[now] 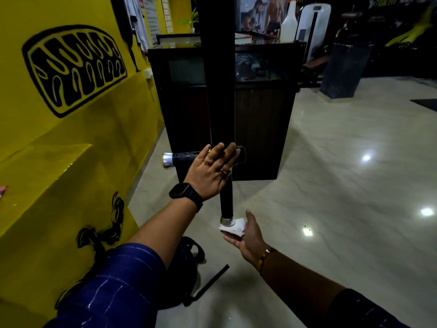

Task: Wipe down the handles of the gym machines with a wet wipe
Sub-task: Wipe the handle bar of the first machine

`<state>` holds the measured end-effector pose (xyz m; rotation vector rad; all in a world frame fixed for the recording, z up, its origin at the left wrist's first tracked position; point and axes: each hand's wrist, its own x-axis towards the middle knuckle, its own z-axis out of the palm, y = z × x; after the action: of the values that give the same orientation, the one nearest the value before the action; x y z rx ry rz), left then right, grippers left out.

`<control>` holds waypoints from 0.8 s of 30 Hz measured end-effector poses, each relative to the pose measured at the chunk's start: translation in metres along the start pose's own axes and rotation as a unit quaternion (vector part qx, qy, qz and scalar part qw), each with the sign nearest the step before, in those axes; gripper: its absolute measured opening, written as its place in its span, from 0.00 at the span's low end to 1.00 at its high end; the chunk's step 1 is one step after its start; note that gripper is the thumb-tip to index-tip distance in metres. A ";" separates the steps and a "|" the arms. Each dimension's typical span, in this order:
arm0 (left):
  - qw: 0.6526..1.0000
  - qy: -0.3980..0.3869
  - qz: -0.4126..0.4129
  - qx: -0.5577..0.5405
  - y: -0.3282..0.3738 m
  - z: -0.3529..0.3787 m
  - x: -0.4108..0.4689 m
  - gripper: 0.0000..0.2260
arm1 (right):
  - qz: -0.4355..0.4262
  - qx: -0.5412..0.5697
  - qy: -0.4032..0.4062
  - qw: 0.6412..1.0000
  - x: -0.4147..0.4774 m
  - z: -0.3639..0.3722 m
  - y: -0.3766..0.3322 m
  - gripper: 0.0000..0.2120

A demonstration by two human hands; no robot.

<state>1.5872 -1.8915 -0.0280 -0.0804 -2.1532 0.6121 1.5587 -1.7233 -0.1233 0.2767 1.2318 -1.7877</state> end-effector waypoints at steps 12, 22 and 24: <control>1.000 0.005 -0.001 0.006 0.000 0.001 0.000 0.29 | -0.013 -0.029 -0.013 0.999 0.005 0.002 0.003 0.32; 1.000 0.013 0.000 -0.002 -0.001 0.002 0.000 0.28 | 0.014 -0.037 -0.017 0.999 0.009 0.006 -0.007 0.28; 1.000 0.011 0.002 0.003 -0.001 0.001 0.001 0.28 | -0.012 -0.062 0.017 0.998 0.012 0.003 -0.013 0.25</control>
<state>1.5864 -1.8924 -0.0273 -0.0878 -2.1306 0.6167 1.5429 -1.7314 -0.1207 0.2228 1.3700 -1.7247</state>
